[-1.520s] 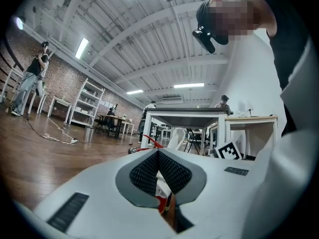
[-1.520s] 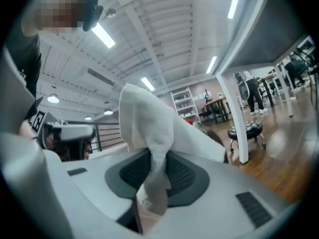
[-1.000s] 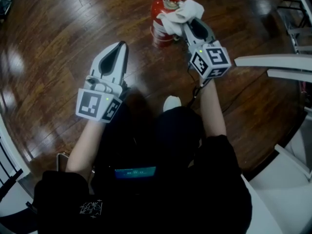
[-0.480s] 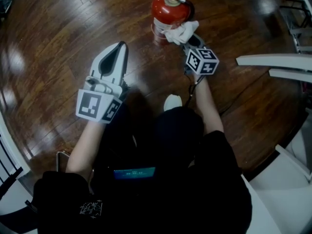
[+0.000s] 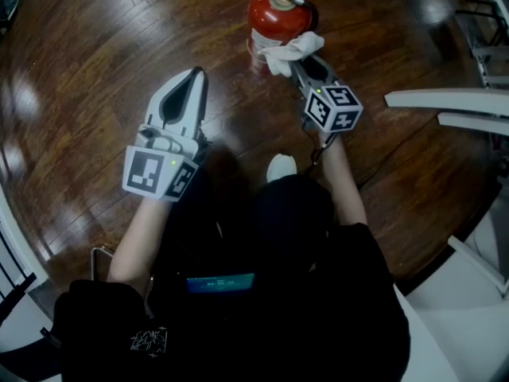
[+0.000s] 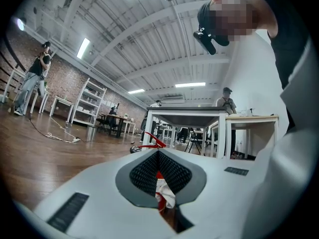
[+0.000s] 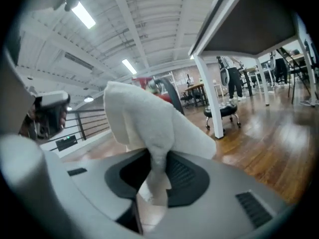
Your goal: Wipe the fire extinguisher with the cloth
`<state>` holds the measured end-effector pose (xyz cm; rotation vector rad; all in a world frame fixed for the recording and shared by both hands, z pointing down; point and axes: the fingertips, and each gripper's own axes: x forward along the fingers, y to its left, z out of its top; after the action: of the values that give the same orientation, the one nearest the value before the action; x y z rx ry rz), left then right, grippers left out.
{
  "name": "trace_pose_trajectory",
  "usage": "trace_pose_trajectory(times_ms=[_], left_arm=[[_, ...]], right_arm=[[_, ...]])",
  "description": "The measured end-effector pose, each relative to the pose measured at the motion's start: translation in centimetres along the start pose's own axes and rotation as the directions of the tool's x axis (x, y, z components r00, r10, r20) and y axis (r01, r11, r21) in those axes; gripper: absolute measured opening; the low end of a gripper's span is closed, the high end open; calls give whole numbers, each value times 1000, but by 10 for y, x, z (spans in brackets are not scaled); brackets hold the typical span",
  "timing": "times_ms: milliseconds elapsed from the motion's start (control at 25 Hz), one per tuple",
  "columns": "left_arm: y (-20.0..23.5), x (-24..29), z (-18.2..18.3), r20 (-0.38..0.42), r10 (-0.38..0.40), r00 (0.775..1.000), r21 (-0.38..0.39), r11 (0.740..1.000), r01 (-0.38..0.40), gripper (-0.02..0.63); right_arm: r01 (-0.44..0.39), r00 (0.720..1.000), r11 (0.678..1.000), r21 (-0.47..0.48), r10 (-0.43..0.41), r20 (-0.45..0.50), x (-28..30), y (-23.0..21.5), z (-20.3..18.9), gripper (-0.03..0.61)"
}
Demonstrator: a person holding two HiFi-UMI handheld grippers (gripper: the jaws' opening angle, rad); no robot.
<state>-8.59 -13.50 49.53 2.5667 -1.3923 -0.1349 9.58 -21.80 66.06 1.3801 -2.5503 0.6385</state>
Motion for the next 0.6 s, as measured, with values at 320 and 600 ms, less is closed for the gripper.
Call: trace_pose_trajectory(times_ms=[320,600], left_arm=[[4,-6,4,15,3,1000,-13,1000,-3,3],[12,-12,7,14,14,1000,-8,1000,-14,3]], right_arm=[[-202,961,976,80,182,206,-20,76,134,109],[-191,981,981,39,190,41,33,97,95,107]])
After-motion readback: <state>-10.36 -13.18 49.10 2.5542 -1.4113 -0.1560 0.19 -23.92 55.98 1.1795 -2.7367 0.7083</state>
